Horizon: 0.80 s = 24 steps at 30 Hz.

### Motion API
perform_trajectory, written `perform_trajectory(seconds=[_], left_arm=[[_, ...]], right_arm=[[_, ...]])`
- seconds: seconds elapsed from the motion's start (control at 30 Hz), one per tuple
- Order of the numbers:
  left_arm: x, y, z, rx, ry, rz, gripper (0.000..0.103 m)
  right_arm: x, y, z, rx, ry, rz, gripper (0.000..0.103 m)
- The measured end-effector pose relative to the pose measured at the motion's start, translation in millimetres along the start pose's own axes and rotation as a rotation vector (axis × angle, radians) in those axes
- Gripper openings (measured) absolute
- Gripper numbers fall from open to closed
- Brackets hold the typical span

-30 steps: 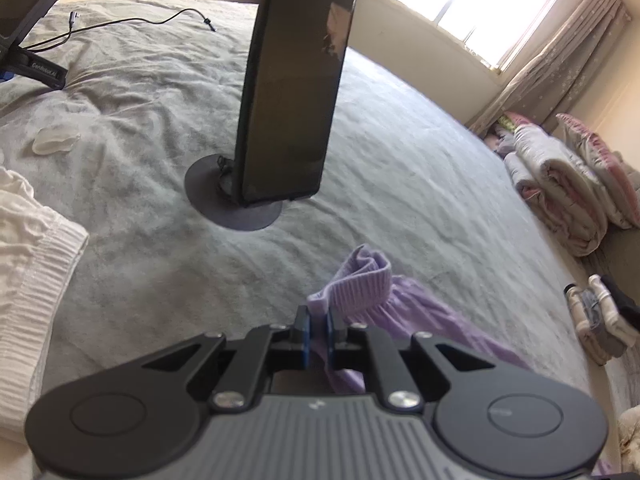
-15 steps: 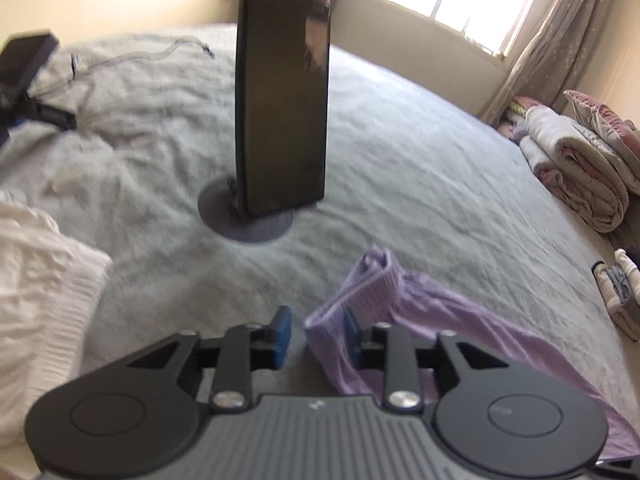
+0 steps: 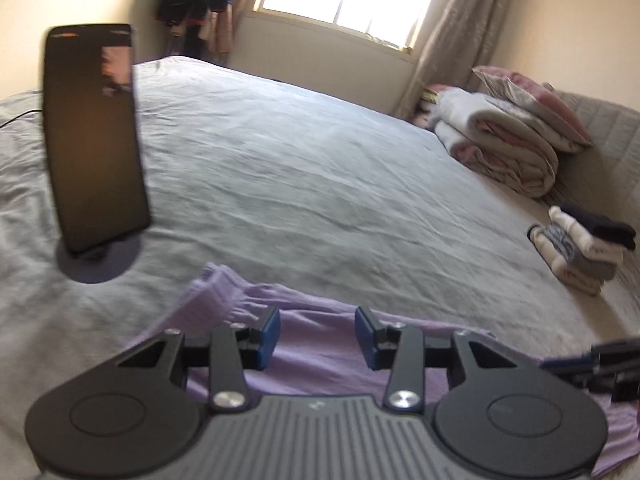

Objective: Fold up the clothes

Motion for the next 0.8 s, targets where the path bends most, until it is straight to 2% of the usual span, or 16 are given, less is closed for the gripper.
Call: perform_trajectory(seconds=[0.17, 0.33, 0.57, 0.7, 0.8], left_arm=[[3.1, -14.8, 19.3, 0.032, 0.009, 0.042, 0.042], [14.3, -17.5, 33.0, 0.028, 0.046, 0.055, 0.042], [23.8, -22.0, 36.8, 0.005, 0.032, 0.120, 0.042], [24.3, -21.7, 36.1, 0.006, 0.033, 0.120, 0.042], [24.2, -22.0, 35.8, 0.009, 0.035, 0.118, 0.043]], right_arm=[[-18.4, -17.5, 10.3, -0.069, 0.065, 0.044, 0.040], [-30.5, -33.0, 26.5, -0.148, 0.150, 0.103, 0.040], [-33.7, -52.6, 49.1, -0.268, 0.311, 0.250, 0.044], [-36.7, -51.6, 60.7, -0.332, 0.344, 0.322, 0.049], [-41.7, -51.6, 58.7, -0.322, 0.363, 0.303, 0.049]])
Point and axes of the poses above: each gripper's, at about its wrist camera, not at the fingertips, and z roughly the way its jaws point, y to its left, x to its underside, the point moved 9 cm from there along z, roughly the way its jaws point, and after that the axes turned 15 degrees about z, right-handed, at the moved point
